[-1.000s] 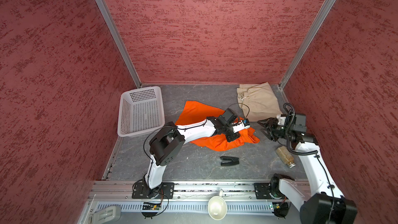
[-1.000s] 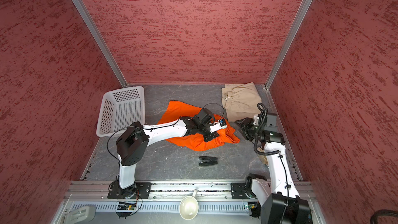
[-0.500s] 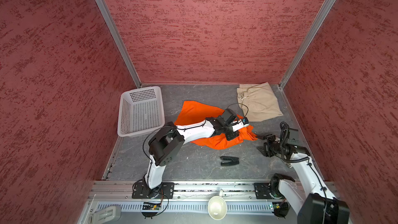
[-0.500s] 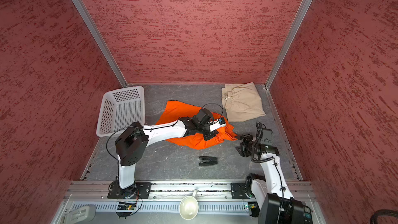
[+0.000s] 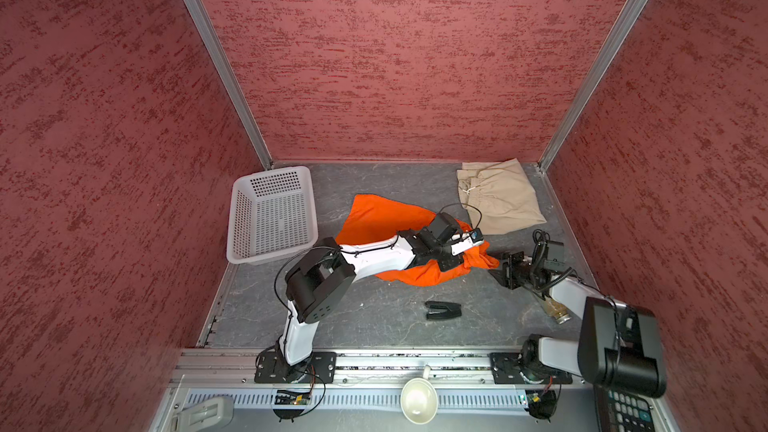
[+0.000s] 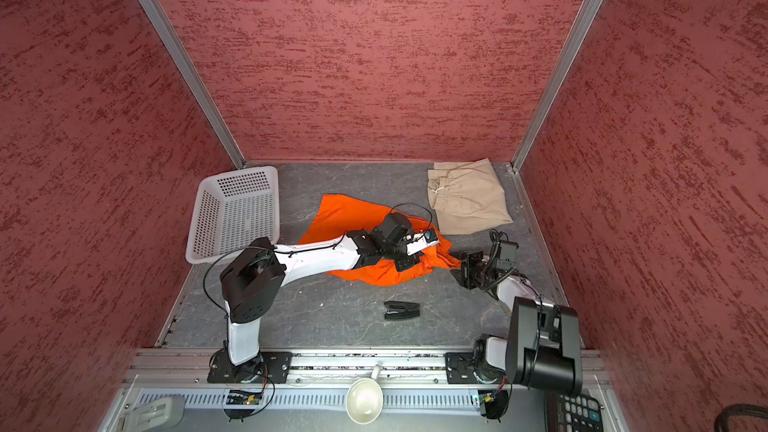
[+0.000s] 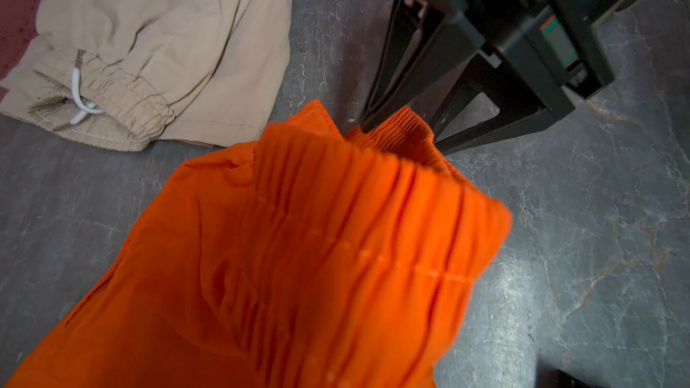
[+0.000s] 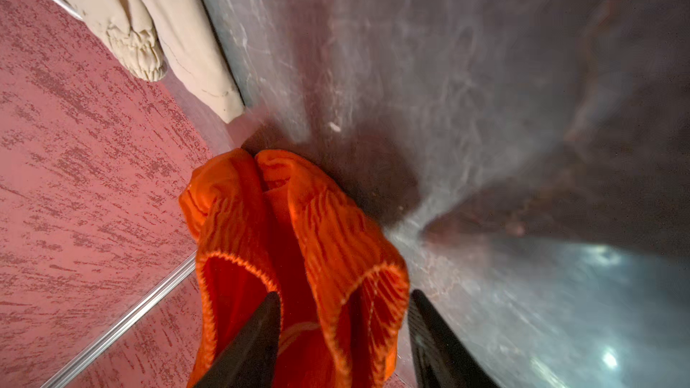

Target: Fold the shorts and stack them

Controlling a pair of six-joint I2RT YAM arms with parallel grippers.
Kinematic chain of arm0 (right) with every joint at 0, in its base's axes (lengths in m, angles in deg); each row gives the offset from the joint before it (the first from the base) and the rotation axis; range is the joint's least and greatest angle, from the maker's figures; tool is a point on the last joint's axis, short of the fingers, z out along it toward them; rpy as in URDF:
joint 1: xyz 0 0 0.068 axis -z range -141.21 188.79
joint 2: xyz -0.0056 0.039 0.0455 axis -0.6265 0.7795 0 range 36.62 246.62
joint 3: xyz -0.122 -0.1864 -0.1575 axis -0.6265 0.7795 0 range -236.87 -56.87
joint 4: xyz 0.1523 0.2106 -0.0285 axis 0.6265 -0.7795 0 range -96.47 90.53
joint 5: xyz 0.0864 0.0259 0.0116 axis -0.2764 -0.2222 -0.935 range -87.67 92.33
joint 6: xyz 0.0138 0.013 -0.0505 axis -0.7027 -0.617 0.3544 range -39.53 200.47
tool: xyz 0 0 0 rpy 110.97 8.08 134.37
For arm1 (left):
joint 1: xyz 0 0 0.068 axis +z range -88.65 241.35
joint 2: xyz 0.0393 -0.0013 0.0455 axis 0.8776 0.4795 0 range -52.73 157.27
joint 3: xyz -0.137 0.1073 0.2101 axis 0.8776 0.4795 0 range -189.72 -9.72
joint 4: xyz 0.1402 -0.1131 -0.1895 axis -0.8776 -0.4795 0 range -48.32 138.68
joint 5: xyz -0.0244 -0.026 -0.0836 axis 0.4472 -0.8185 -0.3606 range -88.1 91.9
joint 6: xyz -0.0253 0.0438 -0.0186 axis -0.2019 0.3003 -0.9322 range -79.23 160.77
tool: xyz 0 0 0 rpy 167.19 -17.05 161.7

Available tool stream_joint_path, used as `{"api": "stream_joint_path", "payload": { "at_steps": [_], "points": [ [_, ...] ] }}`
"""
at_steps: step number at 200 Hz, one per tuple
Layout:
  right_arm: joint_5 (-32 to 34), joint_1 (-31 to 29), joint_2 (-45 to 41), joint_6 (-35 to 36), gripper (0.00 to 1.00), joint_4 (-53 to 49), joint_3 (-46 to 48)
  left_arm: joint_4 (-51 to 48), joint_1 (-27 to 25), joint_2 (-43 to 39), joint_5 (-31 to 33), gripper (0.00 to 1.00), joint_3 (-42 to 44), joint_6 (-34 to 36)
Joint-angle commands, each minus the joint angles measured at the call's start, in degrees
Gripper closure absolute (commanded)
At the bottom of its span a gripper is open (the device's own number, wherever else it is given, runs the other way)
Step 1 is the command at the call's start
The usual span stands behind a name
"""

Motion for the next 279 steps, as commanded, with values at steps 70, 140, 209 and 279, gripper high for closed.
{"api": "stream_joint_path", "payload": {
  "at_steps": [70,140,209,279],
  "points": [
    [-5.23,-0.73,23.03,5.24,0.94,14.55,-19.29,4.03,-5.56,-0.71,-0.68,0.98,0.36,10.43],
    [-4.35,-0.29,26.12,18.48,0.56,4.65,-20.76,1.93,-6.79,2.45,-3.19,0.41,0.12,7.45],
    [11.41,4.81,13.47,37.37,0.43,-22.24,-27.18,-0.09,1.35,-1.91,-6.05,0.35,-3.19,-16.26],
    [7.44,-4.84,6.80,43.44,0.44,-30.05,-25.57,-1.73,11.13,2.12,-6.40,0.41,-5.97,-34.59]
  ]
}}
